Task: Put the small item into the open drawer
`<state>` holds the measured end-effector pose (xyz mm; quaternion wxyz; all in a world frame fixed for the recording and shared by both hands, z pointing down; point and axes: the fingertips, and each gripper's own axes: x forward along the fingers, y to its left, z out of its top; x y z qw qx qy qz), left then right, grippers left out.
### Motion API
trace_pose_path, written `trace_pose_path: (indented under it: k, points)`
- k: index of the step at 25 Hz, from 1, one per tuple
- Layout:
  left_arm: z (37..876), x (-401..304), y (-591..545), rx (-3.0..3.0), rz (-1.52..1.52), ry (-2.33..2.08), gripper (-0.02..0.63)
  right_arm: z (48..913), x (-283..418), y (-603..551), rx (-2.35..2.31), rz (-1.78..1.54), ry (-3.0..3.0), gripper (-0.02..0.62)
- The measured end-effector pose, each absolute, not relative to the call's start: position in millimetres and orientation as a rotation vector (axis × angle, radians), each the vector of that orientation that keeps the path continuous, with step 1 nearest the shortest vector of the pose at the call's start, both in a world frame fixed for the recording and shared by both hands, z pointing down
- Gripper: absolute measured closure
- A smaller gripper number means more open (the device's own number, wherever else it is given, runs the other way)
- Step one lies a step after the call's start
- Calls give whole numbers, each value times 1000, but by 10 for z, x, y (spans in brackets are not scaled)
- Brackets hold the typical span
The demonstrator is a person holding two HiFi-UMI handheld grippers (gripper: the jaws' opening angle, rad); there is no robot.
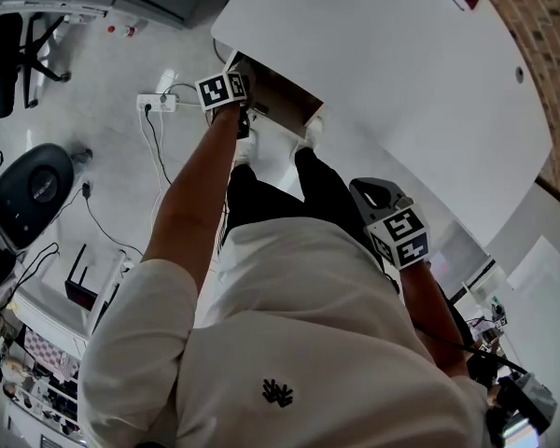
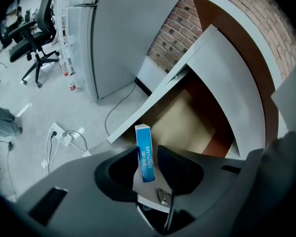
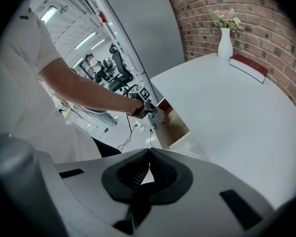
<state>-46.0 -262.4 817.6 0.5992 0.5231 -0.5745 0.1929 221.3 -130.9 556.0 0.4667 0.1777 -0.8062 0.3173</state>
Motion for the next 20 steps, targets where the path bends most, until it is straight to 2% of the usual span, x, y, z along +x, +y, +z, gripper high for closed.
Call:
trace_pose_path:
  k: [20]
  points:
    - [7946, -625, -2384, 1252, 438, -1305, 457, 5455, 1939, -1143, 432, 765, -2011, 566]
